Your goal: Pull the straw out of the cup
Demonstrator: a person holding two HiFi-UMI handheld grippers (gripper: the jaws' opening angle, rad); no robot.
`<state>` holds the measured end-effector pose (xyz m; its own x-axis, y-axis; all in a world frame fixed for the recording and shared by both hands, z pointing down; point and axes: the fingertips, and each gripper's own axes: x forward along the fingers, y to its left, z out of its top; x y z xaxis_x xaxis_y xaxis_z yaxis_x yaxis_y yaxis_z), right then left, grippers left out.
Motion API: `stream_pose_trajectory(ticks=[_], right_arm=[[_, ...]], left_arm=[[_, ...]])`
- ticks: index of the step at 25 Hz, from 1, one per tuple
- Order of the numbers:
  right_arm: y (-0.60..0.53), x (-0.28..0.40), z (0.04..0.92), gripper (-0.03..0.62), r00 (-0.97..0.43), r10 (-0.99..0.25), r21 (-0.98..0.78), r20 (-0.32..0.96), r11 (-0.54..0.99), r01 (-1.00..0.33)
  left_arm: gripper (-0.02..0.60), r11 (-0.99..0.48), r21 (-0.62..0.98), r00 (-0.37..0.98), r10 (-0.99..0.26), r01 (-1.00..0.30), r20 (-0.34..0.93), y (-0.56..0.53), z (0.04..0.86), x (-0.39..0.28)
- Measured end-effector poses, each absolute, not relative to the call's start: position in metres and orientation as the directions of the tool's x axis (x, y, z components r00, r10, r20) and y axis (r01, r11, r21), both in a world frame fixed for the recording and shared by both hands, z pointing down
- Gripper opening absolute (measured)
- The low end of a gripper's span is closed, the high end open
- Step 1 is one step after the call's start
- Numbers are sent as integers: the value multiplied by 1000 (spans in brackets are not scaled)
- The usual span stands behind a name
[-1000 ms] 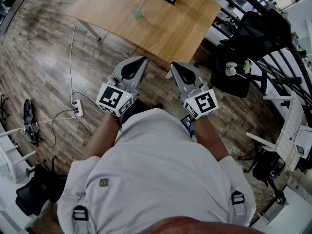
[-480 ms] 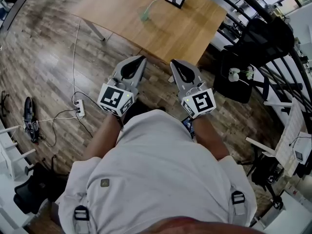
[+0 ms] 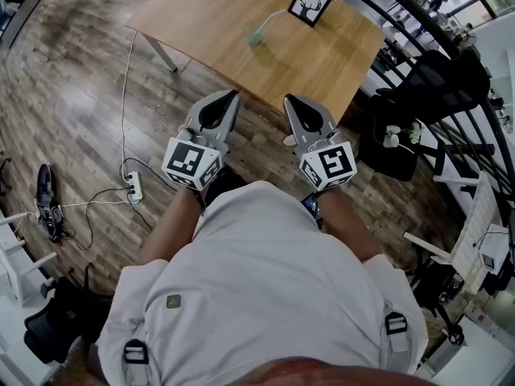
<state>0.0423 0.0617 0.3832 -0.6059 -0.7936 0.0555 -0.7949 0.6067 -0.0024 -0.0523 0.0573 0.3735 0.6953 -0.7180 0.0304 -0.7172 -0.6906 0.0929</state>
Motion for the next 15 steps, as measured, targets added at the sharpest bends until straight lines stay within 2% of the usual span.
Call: stream_pose_trajectory(ticks=[7, 15], right_arm=[[13, -7, 391, 11, -558, -823, -2, 106, 561, -828], [-32, -30, 404, 11, -538, -831, -12, 140, 542, -840]], left_arm=[[5, -698, 124, 707, -707, -705, 39, 3, 378, -111], [5, -724, 149, 737, -674, -674, 58, -39, 394, -122]])
